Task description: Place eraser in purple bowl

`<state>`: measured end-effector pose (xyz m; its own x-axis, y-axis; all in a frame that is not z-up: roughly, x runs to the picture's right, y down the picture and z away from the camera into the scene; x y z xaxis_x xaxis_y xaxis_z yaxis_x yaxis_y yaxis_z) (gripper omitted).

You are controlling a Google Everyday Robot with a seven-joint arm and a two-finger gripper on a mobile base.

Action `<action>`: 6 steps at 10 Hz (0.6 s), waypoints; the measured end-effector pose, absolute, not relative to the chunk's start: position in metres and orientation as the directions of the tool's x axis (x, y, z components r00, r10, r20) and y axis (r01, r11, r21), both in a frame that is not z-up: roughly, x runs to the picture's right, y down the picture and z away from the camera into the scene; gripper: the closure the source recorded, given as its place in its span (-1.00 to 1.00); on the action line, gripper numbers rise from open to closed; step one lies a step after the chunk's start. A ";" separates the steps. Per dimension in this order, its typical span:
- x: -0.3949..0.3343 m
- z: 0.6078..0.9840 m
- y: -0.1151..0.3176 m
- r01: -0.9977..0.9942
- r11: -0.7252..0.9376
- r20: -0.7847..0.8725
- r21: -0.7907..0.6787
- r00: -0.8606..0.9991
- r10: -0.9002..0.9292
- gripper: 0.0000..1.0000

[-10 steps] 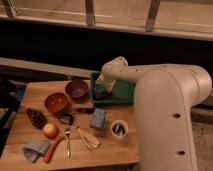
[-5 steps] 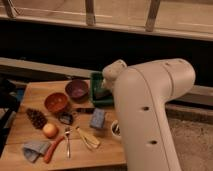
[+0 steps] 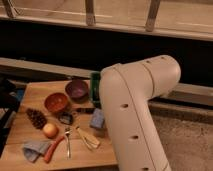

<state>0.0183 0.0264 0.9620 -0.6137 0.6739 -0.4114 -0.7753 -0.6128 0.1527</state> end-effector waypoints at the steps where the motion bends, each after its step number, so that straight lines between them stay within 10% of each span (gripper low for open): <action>1: 0.010 0.963 0.029 -0.776 -0.614 -0.428 0.142 -0.608 0.669 -0.23; 6: -0.004 0.962 0.037 -0.779 -0.621 -0.486 0.093 -0.580 0.655 0.75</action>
<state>-0.0042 0.0373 0.9625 -0.5795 0.6545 -0.4855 -0.7786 -0.6206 0.0927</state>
